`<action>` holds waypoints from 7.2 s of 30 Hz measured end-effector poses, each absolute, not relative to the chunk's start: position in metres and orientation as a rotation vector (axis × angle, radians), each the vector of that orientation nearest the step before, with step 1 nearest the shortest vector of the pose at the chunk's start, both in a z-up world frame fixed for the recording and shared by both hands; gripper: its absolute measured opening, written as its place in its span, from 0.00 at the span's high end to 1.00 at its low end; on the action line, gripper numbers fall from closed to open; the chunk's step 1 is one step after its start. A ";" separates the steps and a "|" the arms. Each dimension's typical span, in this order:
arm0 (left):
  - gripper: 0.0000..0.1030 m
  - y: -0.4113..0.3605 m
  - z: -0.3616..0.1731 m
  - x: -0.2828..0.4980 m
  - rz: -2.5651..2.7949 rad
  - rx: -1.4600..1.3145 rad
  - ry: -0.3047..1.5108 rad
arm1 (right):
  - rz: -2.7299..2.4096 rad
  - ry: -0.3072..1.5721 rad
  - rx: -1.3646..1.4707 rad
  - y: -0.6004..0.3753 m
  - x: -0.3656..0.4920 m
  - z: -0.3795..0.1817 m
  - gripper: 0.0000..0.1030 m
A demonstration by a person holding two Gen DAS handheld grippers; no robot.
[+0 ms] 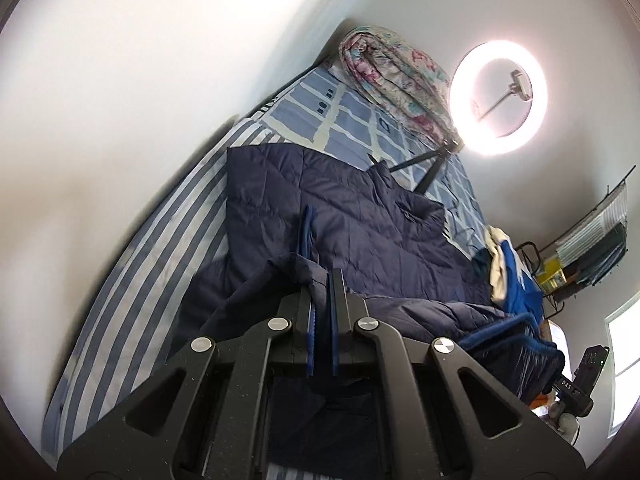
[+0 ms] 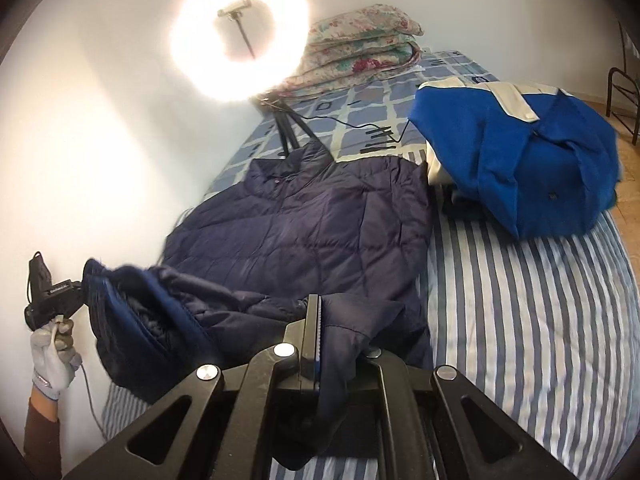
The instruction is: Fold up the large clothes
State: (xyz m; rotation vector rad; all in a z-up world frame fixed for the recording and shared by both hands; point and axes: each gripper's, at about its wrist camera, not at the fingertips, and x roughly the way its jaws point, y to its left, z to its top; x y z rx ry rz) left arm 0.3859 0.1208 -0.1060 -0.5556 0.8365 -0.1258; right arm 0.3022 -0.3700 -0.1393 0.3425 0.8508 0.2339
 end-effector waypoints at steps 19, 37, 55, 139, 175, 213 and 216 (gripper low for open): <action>0.90 0.122 -0.198 0.486 -0.150 -0.571 0.919 | 0.266 0.953 0.360 -0.387 0.401 -0.222 0.94; 0.46 0.127 -0.166 0.485 -0.151 -0.289 0.935 | 0.242 0.790 0.328 -0.435 0.377 -0.184 0.26; 0.95 0.101 -0.215 0.497 -0.090 -0.186 1.008 | 0.229 0.957 0.154 -0.395 0.407 -0.225 0.91; 0.63 -0.121 -0.183 0.481 -0.273 0.079 0.798 | 0.096 0.835 0.219 -0.367 0.295 -0.227 0.25; 0.58 0.013 -0.123 0.222 -0.154 -0.180 0.868 | -0.050 0.827 0.343 -0.350 0.326 -0.201 0.86; 0.58 0.120 -0.126 0.120 -0.003 -0.319 0.799 | 0.385 0.678 -0.061 0.003 0.384 -0.113 0.92; 0.58 0.125 -0.131 0.119 0.006 -0.328 0.805 | 0.430 0.719 -0.069 0.036 0.395 -0.138 0.92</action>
